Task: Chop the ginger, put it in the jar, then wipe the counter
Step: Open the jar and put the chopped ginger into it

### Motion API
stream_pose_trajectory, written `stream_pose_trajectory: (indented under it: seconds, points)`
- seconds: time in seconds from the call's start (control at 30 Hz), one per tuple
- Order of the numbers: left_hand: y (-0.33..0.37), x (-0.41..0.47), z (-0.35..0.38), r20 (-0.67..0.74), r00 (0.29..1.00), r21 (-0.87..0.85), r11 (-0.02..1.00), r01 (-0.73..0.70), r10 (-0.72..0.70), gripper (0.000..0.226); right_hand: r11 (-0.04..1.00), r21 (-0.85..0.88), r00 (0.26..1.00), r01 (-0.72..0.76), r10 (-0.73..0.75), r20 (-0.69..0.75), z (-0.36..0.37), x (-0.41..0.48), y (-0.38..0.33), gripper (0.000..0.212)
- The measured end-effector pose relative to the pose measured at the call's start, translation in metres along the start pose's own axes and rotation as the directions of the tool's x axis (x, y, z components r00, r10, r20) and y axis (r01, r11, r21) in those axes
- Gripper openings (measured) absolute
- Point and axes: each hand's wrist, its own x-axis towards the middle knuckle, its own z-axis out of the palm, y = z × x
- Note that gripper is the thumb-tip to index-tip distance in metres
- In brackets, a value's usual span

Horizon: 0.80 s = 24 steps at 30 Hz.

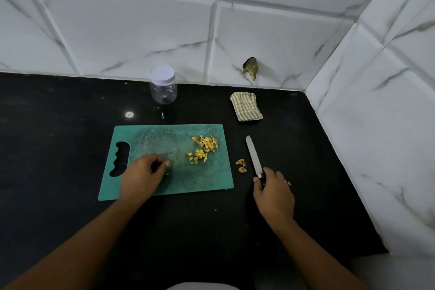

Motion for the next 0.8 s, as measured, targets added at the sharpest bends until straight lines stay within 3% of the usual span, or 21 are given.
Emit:
stream_pose_trajectory:
  seconds: [0.17, 0.33, 0.47, 0.67, 0.8]
  points:
    - [0.004, -0.002, 0.003, -0.021, 1.000, -0.028, 1.000, 0.009, -0.010, 0.011, 1.000, 0.017, 0.999, -0.013, 0.013, 0.034, -0.008, 0.005, -0.003, 0.044]
    - [0.006, -0.001, 0.006, -0.018, 1.000, -0.035, 0.999, -0.018, 0.017, 0.012, 0.971, 0.124, 0.979, 0.205, -0.205, -0.011, -0.022, 0.018, -0.029, 0.043]
    - [0.016, 0.005, 0.009, -0.024, 0.998, -0.063, 0.996, -0.057, 0.056, 0.012, 0.934, 0.265, 0.961, 0.239, -0.267, 0.073, -0.028, 0.038, -0.059, 0.041]
    - [0.021, 0.022, 0.001, -0.019, 0.998, -0.123, 0.991, -0.056, 0.054, 0.009, 0.908, 0.283, 0.926, 0.310, -0.356, 0.128, -0.024, 0.071, -0.093, 0.029]
    - [0.016, 0.045, -0.011, -0.048, 0.998, -0.127, 0.991, -0.041, 0.036, 0.010, 0.879, 0.304, 0.887, 0.368, -0.430, 0.167, -0.018, 0.092, -0.118, 0.034]
